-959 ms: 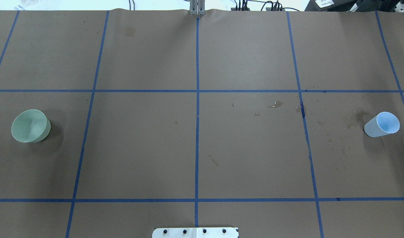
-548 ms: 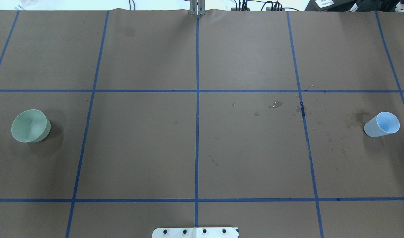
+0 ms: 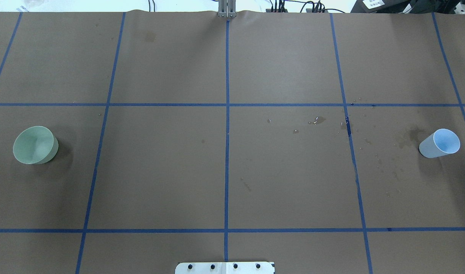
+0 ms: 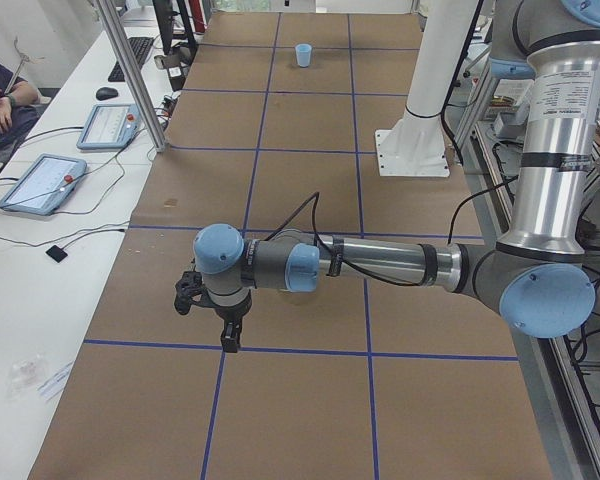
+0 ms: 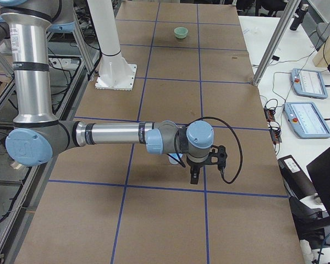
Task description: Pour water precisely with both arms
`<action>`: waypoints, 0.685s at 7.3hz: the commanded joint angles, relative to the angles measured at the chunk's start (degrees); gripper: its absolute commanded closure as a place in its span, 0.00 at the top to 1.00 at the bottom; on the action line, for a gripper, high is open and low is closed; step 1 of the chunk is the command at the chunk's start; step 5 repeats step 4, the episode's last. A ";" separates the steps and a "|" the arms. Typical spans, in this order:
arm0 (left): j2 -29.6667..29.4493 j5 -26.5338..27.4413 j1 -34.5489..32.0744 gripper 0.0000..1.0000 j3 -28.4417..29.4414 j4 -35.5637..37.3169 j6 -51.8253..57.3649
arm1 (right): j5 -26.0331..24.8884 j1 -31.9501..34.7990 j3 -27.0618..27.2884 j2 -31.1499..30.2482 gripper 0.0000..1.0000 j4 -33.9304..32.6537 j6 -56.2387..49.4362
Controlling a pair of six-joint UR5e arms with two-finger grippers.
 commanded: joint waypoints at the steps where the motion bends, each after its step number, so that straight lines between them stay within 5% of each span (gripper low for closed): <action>1: 0.21 0.00 -0.08 1.00 -0.01 0.00 0.00 | 0.00 0.08 0.00 0.05 0.99 0.00 0.00; 5: 0.30 0.00 -0.08 1.00 -0.01 -0.09 0.00 | 0.00 0.00 0.53 -0.30 0.99 0.00 0.00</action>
